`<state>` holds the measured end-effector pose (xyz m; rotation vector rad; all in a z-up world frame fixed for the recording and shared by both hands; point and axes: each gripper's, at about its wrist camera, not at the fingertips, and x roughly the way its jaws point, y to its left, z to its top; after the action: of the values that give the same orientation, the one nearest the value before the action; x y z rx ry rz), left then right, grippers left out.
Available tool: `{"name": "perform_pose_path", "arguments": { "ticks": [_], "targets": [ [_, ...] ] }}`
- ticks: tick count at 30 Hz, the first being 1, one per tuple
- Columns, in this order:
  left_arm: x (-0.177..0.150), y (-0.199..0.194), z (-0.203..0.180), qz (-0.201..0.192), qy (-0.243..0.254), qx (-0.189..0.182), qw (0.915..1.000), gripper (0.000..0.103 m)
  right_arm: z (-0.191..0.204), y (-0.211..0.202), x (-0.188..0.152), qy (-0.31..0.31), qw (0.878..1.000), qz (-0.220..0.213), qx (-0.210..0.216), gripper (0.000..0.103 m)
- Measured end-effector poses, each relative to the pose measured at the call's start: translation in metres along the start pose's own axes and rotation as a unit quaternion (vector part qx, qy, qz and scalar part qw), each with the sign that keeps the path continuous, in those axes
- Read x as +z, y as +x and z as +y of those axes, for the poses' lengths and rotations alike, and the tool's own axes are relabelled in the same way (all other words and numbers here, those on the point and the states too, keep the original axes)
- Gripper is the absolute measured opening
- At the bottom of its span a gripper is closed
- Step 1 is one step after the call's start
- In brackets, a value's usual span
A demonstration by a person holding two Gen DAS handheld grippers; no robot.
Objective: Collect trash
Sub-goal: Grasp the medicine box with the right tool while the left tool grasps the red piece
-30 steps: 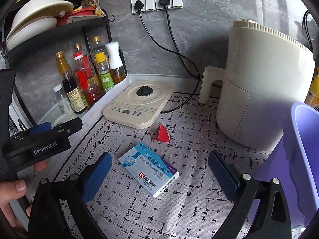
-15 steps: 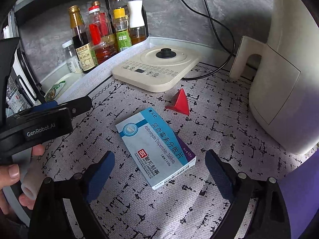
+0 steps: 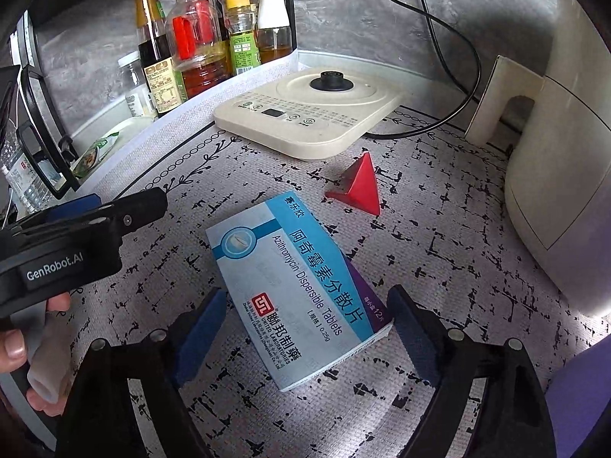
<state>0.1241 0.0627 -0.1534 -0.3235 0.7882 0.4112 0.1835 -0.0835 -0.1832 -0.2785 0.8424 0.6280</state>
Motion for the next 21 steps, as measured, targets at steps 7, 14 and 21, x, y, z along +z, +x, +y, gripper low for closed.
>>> {"name": "perform_pose_path", "arguments": {
  "ticks": [7, 14, 21],
  "targets": [
    [0.005, 0.003, -0.005, 0.0, 0.011, -0.006, 0.9999, 0.097, -0.001, -0.004, -0.003, 0.001, 1.0, -0.007, -0.02, 0.072],
    [0.01, 0.002, -0.012, 0.003, 0.028, -0.02, 0.9994, 0.097, -0.006, -0.019, -0.008, 0.019, 0.999, -0.023, -0.033, 0.069],
    [0.021, 0.0, -0.026, 0.0, 0.059, -0.044, 0.9973, 0.097, -0.008, -0.042, -0.009, 0.059, 0.995, -0.05, -0.057, 0.068]
  ]
}}
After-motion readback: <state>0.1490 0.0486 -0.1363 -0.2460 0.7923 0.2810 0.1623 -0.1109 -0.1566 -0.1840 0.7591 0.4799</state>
